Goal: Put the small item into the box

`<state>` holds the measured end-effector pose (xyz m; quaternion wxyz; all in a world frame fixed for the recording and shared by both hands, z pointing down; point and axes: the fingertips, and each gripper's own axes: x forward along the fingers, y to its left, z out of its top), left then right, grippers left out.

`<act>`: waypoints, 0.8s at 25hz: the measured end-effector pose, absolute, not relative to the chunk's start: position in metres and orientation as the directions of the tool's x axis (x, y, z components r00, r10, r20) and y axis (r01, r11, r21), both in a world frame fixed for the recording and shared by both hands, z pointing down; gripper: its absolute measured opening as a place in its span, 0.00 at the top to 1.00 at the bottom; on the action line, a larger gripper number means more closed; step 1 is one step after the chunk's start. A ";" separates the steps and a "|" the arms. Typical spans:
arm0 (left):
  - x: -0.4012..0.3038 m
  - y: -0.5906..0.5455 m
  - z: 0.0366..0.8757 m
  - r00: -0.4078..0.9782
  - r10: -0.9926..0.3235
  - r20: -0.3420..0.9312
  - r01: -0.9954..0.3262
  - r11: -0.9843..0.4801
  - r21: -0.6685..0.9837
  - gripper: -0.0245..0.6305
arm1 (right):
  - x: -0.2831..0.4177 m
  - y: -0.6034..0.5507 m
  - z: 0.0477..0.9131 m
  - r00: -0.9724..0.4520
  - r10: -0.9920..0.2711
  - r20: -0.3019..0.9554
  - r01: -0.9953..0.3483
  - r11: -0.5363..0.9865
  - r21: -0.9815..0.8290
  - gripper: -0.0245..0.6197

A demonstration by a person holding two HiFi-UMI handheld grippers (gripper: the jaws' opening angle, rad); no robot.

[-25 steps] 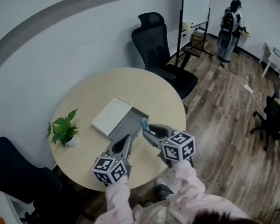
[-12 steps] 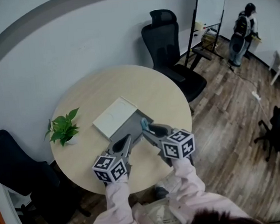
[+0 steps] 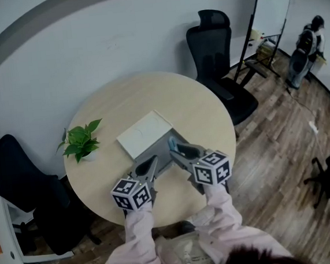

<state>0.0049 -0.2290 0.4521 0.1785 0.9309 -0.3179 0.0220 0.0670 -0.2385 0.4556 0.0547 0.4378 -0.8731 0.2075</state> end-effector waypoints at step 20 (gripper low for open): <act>0.005 -0.259 0.478 0.712 -0.673 0.201 -0.690 -0.618 0.376 0.95 | 0.066 -0.278 0.484 -0.703 -0.617 0.353 -0.710 0.631 -0.312 0.77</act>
